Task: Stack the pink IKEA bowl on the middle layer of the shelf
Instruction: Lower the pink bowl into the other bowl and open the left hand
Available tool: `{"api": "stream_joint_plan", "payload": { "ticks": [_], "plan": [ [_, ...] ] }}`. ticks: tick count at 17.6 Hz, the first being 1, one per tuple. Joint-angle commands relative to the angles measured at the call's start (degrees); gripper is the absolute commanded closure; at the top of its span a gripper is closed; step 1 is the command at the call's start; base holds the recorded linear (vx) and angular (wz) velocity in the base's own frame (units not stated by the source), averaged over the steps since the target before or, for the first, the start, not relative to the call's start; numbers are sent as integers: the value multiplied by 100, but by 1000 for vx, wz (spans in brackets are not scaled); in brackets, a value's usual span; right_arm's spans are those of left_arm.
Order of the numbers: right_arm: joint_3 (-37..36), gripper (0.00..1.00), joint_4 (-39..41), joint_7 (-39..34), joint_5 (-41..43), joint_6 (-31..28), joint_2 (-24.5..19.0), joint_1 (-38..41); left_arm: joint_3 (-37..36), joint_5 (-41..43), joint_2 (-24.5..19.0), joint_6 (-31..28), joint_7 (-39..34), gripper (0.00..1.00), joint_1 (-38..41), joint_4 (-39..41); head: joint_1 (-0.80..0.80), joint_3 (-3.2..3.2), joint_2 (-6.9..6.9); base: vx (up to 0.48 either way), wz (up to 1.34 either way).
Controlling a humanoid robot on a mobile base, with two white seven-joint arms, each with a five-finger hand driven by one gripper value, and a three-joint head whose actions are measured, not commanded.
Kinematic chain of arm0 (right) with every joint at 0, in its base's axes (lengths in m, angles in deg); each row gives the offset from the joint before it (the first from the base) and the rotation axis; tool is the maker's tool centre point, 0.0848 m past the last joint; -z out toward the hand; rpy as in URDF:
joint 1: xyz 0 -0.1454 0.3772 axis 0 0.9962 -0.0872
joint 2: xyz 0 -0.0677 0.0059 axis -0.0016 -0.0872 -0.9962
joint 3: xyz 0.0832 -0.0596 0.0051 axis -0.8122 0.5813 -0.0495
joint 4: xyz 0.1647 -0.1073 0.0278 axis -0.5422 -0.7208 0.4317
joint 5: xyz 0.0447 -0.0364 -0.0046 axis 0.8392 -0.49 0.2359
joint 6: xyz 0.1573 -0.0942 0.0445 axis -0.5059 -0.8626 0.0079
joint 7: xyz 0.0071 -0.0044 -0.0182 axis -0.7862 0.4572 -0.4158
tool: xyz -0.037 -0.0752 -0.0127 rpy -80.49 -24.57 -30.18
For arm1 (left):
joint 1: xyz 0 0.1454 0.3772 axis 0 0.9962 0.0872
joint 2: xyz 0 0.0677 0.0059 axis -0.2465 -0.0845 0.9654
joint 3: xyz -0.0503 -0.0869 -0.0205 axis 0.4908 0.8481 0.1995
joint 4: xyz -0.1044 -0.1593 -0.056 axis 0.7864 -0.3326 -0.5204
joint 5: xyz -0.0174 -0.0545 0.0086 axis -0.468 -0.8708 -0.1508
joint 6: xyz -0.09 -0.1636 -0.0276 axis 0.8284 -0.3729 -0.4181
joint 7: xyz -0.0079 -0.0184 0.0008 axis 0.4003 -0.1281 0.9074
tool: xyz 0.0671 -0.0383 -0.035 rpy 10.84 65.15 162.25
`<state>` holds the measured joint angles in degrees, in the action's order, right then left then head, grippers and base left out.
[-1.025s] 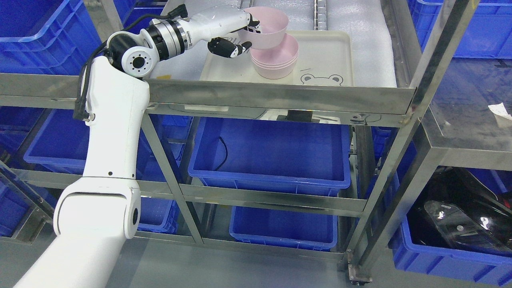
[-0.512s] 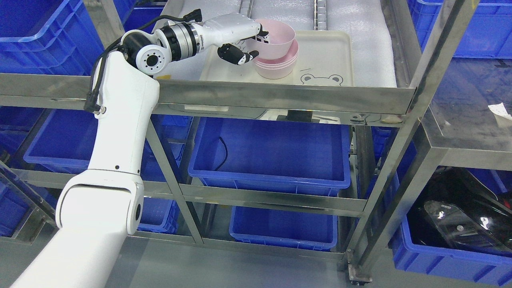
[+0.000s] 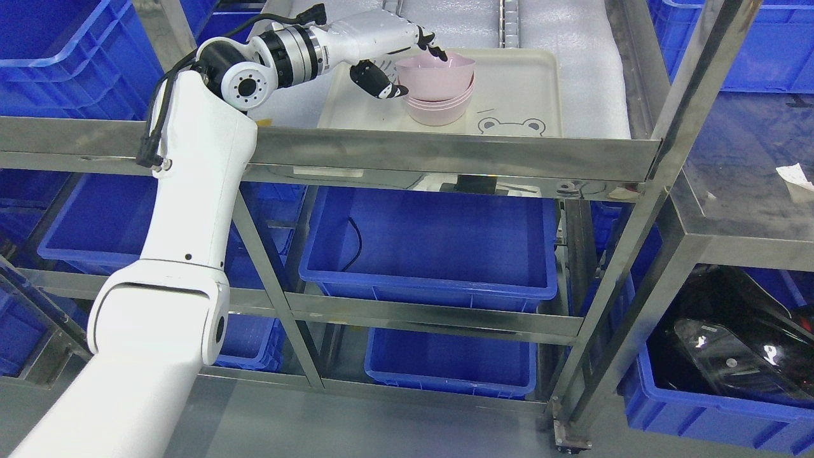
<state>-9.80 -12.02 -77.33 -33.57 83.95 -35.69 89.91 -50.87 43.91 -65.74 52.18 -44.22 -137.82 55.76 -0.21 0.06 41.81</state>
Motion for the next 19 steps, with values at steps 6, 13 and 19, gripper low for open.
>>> {"api": "stream_joint_plan", "payload": {
  "ticks": [6, 13, 19],
  "plan": [
    [0, 0, 100, -3, 1, -3, 100, 88, 1500, -1764, 516, -113, 31, 23, 65, 163, 0, 0, 0, 0, 0],
    [0, 0, 100, -3, 1, -3, 100, 88, -990, -4934, 516, -931, -958, 17, 1248, 1671, 0, 0, 0, 0, 0],
    [0, 0, 100, -3, -8, -3, 100, 88, -2954, -4925, 516, -783, -2422, 9, 3156, 2940, 0, 0, 0, 0, 0]
  ]
}}
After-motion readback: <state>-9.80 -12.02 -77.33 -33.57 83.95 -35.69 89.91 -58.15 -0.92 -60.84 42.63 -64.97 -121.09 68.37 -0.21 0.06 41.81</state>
